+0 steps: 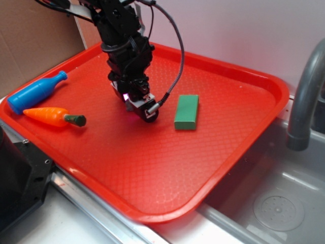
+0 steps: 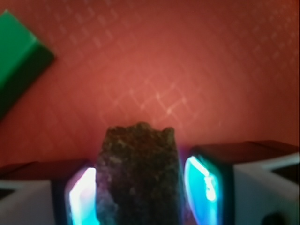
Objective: Grab the rock.
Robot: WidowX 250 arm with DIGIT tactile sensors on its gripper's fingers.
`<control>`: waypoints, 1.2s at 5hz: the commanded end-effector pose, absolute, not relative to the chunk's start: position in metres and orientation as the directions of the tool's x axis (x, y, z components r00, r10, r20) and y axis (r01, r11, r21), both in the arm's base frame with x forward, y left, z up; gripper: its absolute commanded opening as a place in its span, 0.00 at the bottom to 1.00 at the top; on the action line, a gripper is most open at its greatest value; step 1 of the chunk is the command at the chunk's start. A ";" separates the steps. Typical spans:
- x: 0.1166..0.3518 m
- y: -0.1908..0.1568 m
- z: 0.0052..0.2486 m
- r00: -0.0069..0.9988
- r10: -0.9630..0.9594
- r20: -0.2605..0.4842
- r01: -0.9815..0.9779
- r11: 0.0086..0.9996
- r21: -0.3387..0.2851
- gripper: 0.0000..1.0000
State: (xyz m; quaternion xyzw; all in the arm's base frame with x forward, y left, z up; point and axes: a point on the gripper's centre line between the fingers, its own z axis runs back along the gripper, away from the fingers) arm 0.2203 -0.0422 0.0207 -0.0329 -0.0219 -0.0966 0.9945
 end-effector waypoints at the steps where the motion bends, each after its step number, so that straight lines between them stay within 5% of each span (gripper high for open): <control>1: 0.205 -0.032 0.077 0.980 -0.179 0.088 0.189 0.974 -0.122 0.00; 3: 0.172 -0.010 0.128 0.989 -0.128 0.068 0.137 0.979 -0.151 0.00; 5: 0.140 0.001 0.160 0.988 -0.068 0.141 0.076 0.996 -0.053 0.00; 6: 0.145 0.002 0.156 0.990 -0.064 0.124 0.068 0.997 -0.030 0.00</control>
